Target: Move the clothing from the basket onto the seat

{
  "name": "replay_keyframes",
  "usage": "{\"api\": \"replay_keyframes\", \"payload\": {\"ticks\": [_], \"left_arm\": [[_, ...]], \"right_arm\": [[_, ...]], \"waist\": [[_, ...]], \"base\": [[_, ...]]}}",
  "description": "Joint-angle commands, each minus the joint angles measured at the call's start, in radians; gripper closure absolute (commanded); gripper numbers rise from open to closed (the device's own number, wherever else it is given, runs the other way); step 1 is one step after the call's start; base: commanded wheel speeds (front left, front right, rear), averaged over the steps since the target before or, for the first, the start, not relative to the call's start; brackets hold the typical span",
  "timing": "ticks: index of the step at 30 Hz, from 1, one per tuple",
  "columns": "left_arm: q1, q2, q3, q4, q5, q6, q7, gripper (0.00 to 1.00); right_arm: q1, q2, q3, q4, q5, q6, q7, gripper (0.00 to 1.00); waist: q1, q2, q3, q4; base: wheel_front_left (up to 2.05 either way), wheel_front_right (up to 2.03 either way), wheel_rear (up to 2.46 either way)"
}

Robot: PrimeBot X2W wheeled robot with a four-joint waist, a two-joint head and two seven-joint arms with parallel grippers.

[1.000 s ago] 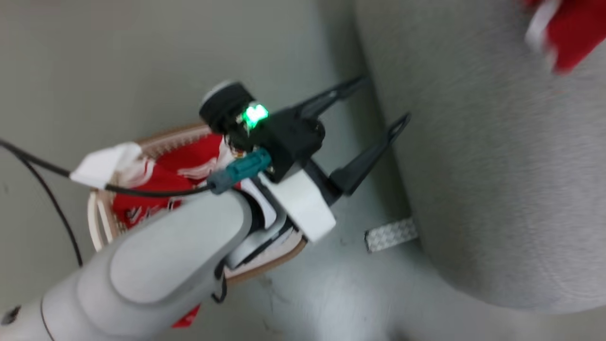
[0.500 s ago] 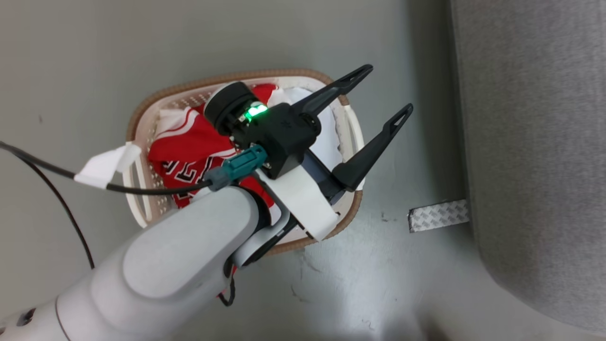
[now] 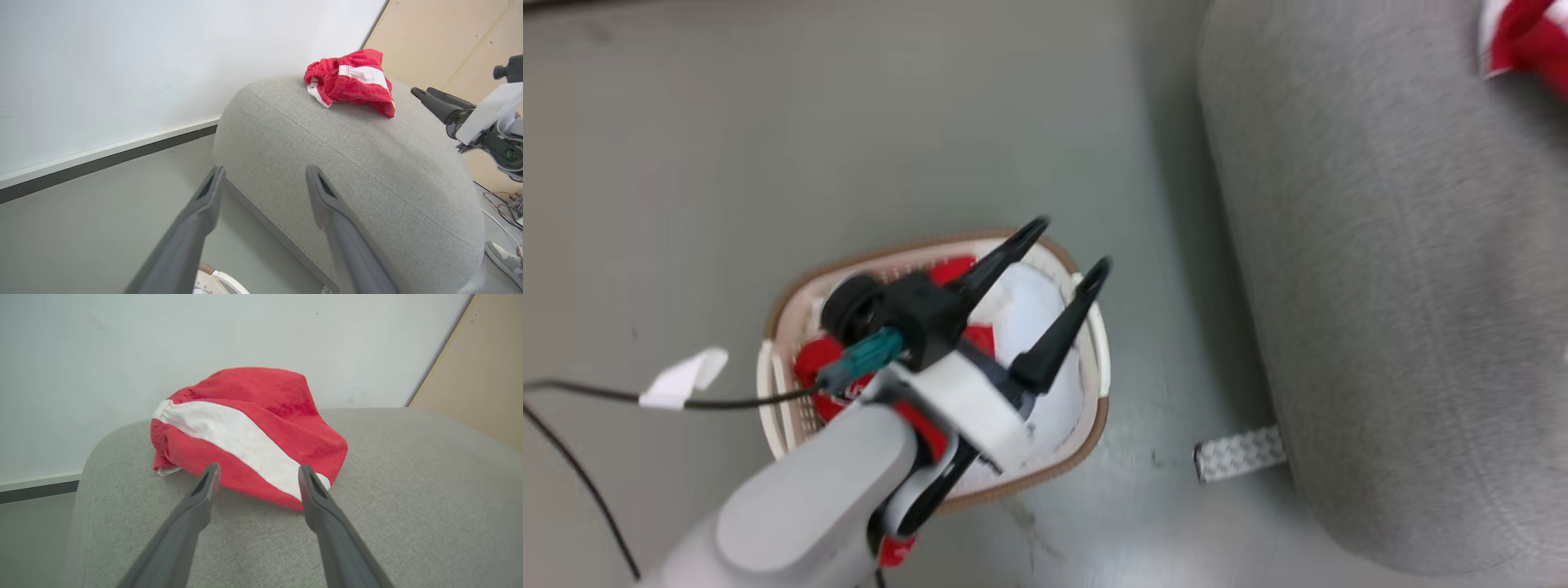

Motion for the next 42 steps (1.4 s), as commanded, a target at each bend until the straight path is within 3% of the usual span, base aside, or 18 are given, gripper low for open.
{"api": "replay_keyframes", "payload": {"ticks": [1, 9, 16, 30, 42], "left_arm": [[0.038, 0.013, 0.008, 0.012, -0.018, 0.008, -0.014, 0.00], [0.250, 0.008, 0.099, 0.065, -0.052, 0.063, -0.063, 0.00], [0.478, -0.051, 0.300, 0.035, 0.014, 0.080, -0.063, 0.00], [0.813, -0.183, 0.622, 0.032, 0.218, 0.005, -0.063, 0.00], [0.863, -0.278, 0.763, 0.066, 0.344, -0.103, -0.064, 0.00]], "right_arm": [[0.044, 0.004, 0.020, -0.035, 0.023, -0.002, -0.003, 0.00], [0.306, 0.038, 0.181, -0.236, 0.084, -0.002, -0.001, 0.00], [0.457, 0.051, 0.322, -0.307, 0.089, -0.002, -0.001, 0.00], [0.626, 0.070, 0.477, -0.299, 0.103, -0.002, -0.001, 0.00], [0.675, 0.070, 0.480, -0.275, 0.148, -0.002, -0.002, 0.00]], "waist": [[0.0001, 0.0000, -0.108, -0.008], [0.0001, 0.0000, -0.302, 0.043], [0.0001, 0.0000, -0.441, 0.108], [0.0001, 0.0000, -0.595, 0.171], [0.0001, 0.0000, -0.619, 0.184]], "base": [[0.00, 0.00, 0.00], [0.00, 0.00, 0.00], [0.00, 0.00, 0.00], [0.00, 0.00, 0.00], [0.00, 0.00, 0.00]]}}
